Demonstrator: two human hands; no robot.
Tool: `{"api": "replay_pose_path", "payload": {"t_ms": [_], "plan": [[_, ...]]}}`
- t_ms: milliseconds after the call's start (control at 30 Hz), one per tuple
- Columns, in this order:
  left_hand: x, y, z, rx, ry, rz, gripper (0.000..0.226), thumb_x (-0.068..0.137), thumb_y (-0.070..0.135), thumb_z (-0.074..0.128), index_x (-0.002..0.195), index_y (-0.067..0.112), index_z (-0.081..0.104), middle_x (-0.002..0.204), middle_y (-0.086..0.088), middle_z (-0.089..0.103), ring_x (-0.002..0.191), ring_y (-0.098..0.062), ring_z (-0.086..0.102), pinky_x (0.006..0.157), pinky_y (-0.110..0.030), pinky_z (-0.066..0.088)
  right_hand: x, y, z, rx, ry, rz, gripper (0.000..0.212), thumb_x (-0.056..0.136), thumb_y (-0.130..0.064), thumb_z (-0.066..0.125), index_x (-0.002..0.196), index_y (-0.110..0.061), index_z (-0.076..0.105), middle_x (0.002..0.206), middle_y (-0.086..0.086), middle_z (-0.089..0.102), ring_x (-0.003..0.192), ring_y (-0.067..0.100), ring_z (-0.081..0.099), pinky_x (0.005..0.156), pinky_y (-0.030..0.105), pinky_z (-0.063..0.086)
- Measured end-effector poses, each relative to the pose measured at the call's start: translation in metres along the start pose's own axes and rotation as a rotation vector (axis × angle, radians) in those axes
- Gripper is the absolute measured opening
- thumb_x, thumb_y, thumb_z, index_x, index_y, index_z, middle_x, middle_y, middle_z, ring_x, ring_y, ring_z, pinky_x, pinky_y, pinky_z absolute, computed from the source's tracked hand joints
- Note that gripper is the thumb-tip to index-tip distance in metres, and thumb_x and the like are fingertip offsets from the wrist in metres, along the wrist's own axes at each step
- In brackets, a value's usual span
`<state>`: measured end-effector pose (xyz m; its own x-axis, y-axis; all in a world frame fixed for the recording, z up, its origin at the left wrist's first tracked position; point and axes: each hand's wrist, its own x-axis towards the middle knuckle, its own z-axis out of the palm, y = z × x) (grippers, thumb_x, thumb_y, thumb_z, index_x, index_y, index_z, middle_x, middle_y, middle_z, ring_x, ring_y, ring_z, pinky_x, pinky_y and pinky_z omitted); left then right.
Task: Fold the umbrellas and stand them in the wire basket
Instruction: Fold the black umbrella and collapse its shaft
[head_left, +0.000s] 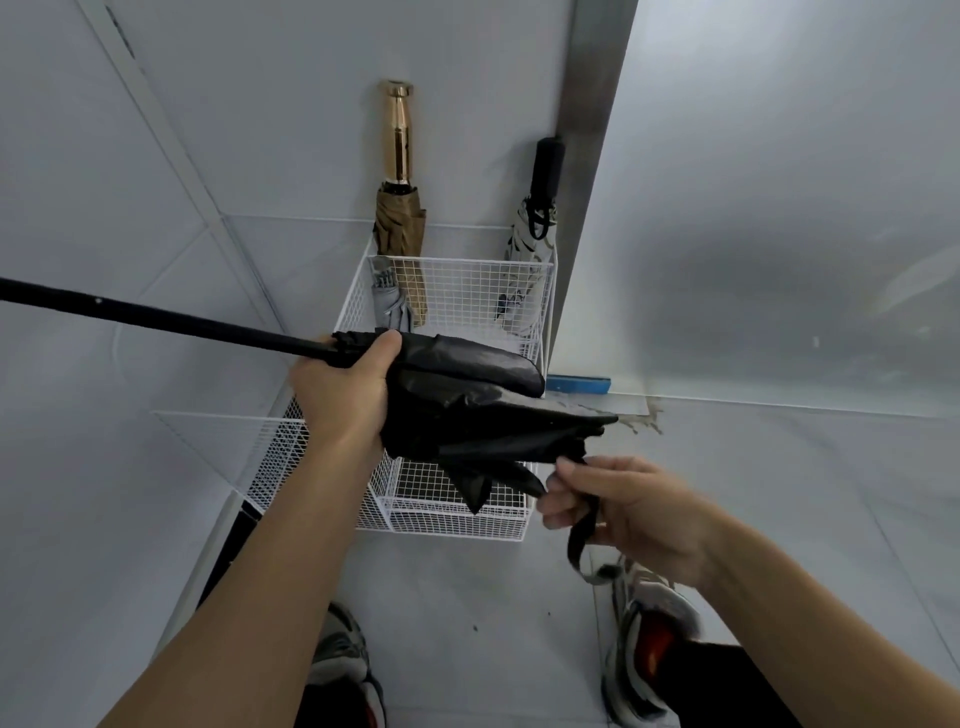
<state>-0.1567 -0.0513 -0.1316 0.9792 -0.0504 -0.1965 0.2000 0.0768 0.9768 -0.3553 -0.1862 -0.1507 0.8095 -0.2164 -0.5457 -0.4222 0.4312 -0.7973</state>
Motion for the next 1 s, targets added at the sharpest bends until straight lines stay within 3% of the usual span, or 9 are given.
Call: {"api": "replay_pose_path", "payload": {"t_ms": [100,200,367,533,600,667,733,900,1000], "plan": [[-0.005,-0.002,0.001,0.108,-0.112,0.024,0.018,0.079,0.011,0.080,0.079,0.010,0.062,0.077,-0.006,0.070,0.069,-0.016,0.072,0.060,-0.026,0.057,0.002,-0.008,-0.018,0.353,-0.074,0.022,0.019,0.073,-0.028,0.081,0.074,-0.011,0.074,0.069,0.005,0.069,0.058,0.016,0.066,0.057,0.025,0.053],[-0.014,-0.006,0.003,0.250,-0.285,0.042,0.016,0.079,0.013,0.080,0.083,0.008,0.066,0.073,-0.003,0.071,0.066,-0.011,0.071,0.057,-0.020,0.054,0.010,-0.017,-0.034,0.684,-0.089,0.009,0.051,0.035,-0.009,0.100,0.079,-0.005,0.074,0.078,0.009,0.075,0.053,0.015,0.068,0.048,0.023,0.056],[-0.030,-0.012,0.006,0.314,-0.599,0.032,0.017,0.085,0.009,0.073,0.087,-0.005,0.064,0.070,-0.009,0.065,0.065,-0.014,0.065,0.059,-0.020,0.053,0.024,-0.017,-0.049,0.773,-0.135,-0.021,0.063,0.029,-0.003,0.100,0.086,-0.003,0.073,0.101,0.013,0.076,0.061,0.014,0.072,0.029,0.016,0.039],[-0.035,-0.010,0.006,0.209,-0.650,-0.026,0.014,0.087,0.009,0.069,0.076,0.005,0.061,0.064,-0.004,0.060,0.061,-0.012,0.061,0.057,-0.020,0.050,0.025,-0.014,-0.048,0.763,-0.132,0.016,0.061,0.045,-0.009,0.097,0.099,0.002,0.071,0.111,0.017,0.072,0.067,0.017,0.074,0.030,0.016,0.042],[-0.034,-0.011,0.006,0.199,-0.651,-0.010,0.015,0.086,0.015,0.071,0.074,0.009,0.063,0.066,-0.004,0.061,0.064,-0.012,0.062,0.060,-0.021,0.050,0.023,-0.017,-0.048,0.722,-0.067,0.048,0.049,0.074,-0.023,0.079,0.113,0.001,0.064,0.117,0.017,0.070,0.066,0.015,0.073,0.031,0.017,0.043],[-0.036,-0.010,0.005,0.190,-0.660,0.000,0.024,0.078,0.029,0.074,0.077,0.007,0.064,0.069,-0.005,0.062,0.067,-0.013,0.062,0.063,-0.022,0.051,0.020,-0.020,-0.047,0.721,-0.049,0.061,0.049,0.087,-0.031,0.059,0.124,0.000,0.056,0.121,0.019,0.068,0.062,0.016,0.072,0.032,0.018,0.044],[-0.037,-0.010,0.005,0.184,-0.659,0.010,0.036,0.071,0.038,0.073,0.080,0.005,0.064,0.069,-0.001,0.063,0.067,-0.010,0.063,0.063,-0.019,0.052,0.017,-0.023,-0.045,0.752,-0.061,0.066,0.049,0.090,-0.032,0.056,0.128,-0.002,0.052,0.125,0.022,0.064,0.060,0.018,0.072,0.033,0.021,0.047],[-0.038,-0.007,0.005,0.176,-0.661,0.040,0.032,0.063,0.036,0.074,0.077,0.009,0.063,0.066,0.005,0.065,0.065,-0.006,0.065,0.063,-0.016,0.053,0.012,-0.026,-0.043,0.783,-0.100,0.064,0.050,0.091,-0.032,0.058,0.130,-0.003,0.050,0.126,0.026,0.061,0.062,0.022,0.072,0.038,0.026,0.053],[-0.039,-0.006,0.004,0.187,-0.721,0.028,0.032,0.060,0.026,0.079,0.077,0.007,0.061,0.066,0.000,0.063,0.063,-0.010,0.065,0.060,-0.019,0.053,0.016,-0.023,-0.047,0.777,-0.138,0.020,0.072,0.076,-0.026,0.081,0.134,0.000,0.045,0.127,0.027,0.061,0.074,0.023,0.074,0.060,0.031,0.062]]}}
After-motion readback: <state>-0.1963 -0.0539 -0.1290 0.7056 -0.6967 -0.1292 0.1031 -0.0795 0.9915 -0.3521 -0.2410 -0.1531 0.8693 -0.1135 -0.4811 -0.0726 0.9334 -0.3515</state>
